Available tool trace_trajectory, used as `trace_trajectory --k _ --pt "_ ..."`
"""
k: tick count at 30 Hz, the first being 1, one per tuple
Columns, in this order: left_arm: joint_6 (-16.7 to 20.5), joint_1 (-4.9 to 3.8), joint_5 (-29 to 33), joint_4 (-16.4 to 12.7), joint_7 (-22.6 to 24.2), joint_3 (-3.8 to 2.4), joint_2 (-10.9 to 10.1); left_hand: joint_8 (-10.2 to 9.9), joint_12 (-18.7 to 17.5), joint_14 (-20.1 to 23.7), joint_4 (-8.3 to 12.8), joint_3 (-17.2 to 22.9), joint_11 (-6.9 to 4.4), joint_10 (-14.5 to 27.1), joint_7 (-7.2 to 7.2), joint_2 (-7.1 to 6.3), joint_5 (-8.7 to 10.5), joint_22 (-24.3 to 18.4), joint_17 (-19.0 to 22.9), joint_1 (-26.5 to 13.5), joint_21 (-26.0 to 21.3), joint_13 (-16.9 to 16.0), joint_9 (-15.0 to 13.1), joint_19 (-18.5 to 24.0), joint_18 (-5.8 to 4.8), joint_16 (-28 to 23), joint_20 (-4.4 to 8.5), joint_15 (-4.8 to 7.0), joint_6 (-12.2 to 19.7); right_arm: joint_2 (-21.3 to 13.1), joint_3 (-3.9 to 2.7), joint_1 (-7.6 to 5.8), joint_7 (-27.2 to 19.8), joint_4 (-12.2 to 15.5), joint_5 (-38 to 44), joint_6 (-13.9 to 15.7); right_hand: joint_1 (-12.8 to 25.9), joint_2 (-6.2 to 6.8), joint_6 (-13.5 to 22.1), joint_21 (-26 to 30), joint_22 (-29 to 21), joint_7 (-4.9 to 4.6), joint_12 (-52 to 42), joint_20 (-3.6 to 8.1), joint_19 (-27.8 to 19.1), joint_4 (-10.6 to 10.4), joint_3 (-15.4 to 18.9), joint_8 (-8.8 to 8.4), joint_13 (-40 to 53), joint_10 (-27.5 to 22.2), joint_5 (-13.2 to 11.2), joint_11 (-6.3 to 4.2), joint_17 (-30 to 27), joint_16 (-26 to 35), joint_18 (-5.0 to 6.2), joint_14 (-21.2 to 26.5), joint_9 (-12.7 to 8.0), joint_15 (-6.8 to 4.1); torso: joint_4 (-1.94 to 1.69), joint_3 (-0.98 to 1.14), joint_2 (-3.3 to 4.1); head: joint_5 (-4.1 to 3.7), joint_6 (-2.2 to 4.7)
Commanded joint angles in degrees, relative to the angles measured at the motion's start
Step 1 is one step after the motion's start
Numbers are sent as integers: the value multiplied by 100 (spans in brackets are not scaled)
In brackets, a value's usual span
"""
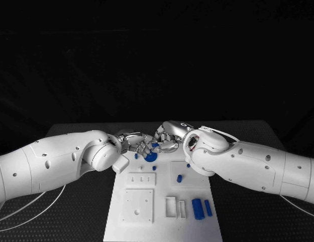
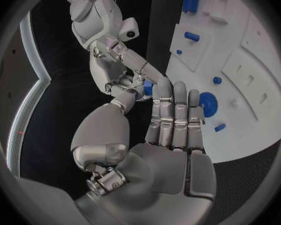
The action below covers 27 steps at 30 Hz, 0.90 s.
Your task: Assemble the parts on the task board
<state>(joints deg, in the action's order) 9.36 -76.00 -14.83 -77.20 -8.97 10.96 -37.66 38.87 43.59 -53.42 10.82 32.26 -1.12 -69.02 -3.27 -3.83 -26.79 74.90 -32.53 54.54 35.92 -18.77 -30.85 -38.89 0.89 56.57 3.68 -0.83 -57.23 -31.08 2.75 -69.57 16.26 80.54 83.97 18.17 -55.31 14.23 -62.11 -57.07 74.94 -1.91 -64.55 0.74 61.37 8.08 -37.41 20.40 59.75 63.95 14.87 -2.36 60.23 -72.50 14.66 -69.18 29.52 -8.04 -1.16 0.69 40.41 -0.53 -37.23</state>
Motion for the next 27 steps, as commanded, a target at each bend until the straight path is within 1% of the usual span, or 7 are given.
trace_trajectory --k 1,11,16,25,27 --pt "-133 0 -102 -7 70 -4 8 -32 -42 39 477 487 -7 -41 98 39 -7 116 10 101 34 8 -21 60 -89 -27 19 11 -144 -24 -2 1 -114 -3 -47 -7 -50 1 -131 36 19 -190 30 14 -45 25 -22 -36 -2 -56 -22 -3 -6 23 34 48 10 -1 2 7 1 6 -6" --pt "-153 2 -168 8 46 -4 1 -65 -58 34 480 486 -9 -60 102 34 -12 117 19 115 43 15 -39 64 -88 -25 15 12 -171 -61 -2 5 -189 8 -101 -57 -99 4 -88 50 23 -209 52 -4 -72 81 -11 -66 -12 -92 -49 15 -11 39 34 77 13 11 8 11 1 20 -9" --pt "-148 3 -196 20 38 -4 1 -75 -62 32 481 486 -9 -66 103 32 -14 117 21 119 45 17 -45 64 -88 -24 15 13 -178 -73 -2 7 -184 2 -101 -113 -122 -17 -16 74 23 -237 78 -27 -104 104 -11 -112 -29 -134 -152 40 -19 61 34 112 11 27 7 10 -1 18 -10" --pt "-150 4 -232 34 33 -4 -4 -91 -69 29 481 484 -10 -74 104 30 -18 116 25 123 49 20 -55 65 -89 -22 15 13 -190 -84 -2 8 -231 0 -130 -156 -142 -14 36 90 23 -257 90 -43 -125 123 -11 -144 -39 -160 -204 59 -24 73 34 135 11 43 5 6 2 14 -10" --pt "-144 5 -236 38 29 -4 -4 -94 -70 29 481 484 -10 -75 105 31 -18 116 25 124 50 20 -57 65 -89 -22 15 13 -191 -86 -2 8 -240 -4 -157 -204 -133 -2 52 93 25 -264 93 -49 -131 125 1 -153 -42 -169 -207 65 -25 76 34 140 10 48 4 5 2 12 -11"
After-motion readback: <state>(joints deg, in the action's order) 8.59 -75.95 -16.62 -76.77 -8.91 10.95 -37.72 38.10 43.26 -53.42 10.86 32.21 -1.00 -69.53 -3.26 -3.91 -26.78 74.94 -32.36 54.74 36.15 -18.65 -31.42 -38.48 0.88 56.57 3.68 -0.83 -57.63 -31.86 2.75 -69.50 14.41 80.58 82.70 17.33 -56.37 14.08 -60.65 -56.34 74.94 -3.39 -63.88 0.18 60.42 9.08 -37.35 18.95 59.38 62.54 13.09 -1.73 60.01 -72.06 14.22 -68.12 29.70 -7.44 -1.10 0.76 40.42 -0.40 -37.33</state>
